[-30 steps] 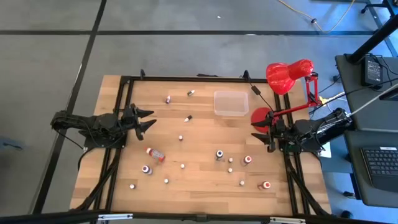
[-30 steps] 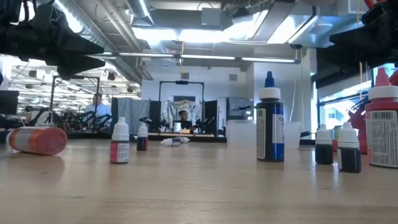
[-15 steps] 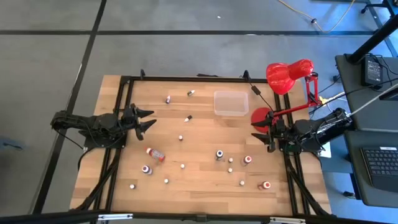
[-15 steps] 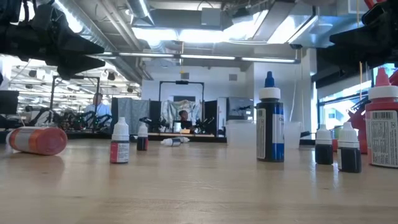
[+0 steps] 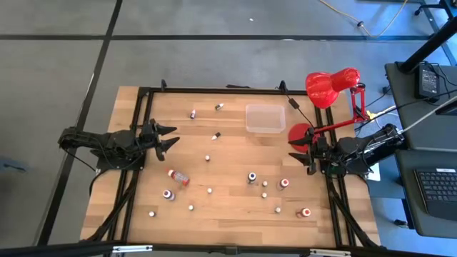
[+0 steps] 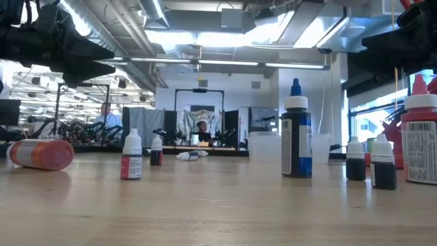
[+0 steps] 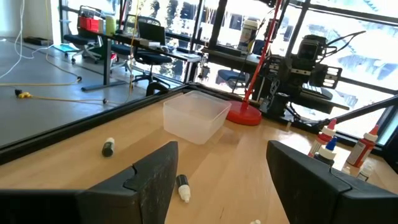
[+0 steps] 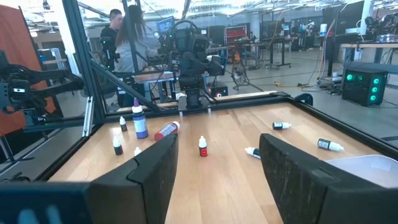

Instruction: Pick & Place food coloring

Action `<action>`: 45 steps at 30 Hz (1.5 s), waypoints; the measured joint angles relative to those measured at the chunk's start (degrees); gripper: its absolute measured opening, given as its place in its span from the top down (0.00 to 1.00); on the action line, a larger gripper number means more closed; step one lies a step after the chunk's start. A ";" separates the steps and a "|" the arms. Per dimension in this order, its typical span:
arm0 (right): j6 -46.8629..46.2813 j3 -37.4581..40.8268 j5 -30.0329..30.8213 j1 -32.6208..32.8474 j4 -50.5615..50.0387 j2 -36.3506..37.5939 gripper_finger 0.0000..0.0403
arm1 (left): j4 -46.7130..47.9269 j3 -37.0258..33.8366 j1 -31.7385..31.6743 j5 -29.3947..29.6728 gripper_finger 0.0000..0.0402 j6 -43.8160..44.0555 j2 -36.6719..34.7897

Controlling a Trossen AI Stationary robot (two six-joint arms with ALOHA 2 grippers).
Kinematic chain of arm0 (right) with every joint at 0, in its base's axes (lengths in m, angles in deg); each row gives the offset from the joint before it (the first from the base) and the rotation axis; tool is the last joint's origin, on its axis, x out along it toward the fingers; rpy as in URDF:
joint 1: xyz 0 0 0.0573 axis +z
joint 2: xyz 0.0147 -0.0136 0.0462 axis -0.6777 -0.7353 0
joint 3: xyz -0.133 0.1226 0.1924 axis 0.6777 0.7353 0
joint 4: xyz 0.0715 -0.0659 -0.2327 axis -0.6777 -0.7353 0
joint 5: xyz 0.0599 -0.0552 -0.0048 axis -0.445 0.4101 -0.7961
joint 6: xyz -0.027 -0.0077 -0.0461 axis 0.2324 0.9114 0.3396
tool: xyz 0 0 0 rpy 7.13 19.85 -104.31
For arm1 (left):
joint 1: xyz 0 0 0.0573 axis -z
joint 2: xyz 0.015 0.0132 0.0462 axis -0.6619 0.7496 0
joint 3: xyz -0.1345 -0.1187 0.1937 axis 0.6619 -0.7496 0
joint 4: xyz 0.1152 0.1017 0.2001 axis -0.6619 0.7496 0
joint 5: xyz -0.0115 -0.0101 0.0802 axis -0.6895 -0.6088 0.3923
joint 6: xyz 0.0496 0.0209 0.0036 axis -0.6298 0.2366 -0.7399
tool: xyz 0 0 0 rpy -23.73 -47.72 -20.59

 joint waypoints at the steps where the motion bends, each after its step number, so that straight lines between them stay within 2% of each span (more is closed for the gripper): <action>1: -0.32 0.00 0.00 0.01 0.12 0.00 0.44 | 0.01 0.00 0.00 0.00 0.40 -0.02 0.00; 15: -1.49 0.00 0.15 0.01 0.09 0.00 0.44 | 0.01 0.00 0.02 0.00 0.40 -0.02 0.00; 18: -4.84 0.00 0.34 0.00 0.71 0.00 0.44 | -0.01 -0.02 0.01 0.00 0.40 -0.02 0.00; 22: -7.69 0.00 4.91 0.02 0.21 0.00 0.44 | -0.01 0.00 0.00 0.00 0.40 0.00 0.00; 25: -9.41 0.00 11.25 0.02 0.17 0.00 0.44 | -0.01 -0.01 0.00 0.00 0.40 0.00 0.00; 31: -3.89 0.00 24.29 0.02 0.01 0.00 0.44 | 0.00 0.00 0.02 0.00 0.40 0.00 0.00; 40: -3.27 0.00 29.52 0.02 -0.05 0.00 0.44 | -0.01 -0.01 0.00 0.00 0.40 0.00 0.00; 45: -6.95 0.00 34.44 0.02 -0.16 0.00 0.44 | -0.01 0.00 0.00 0.11 0.40 0.00 0.00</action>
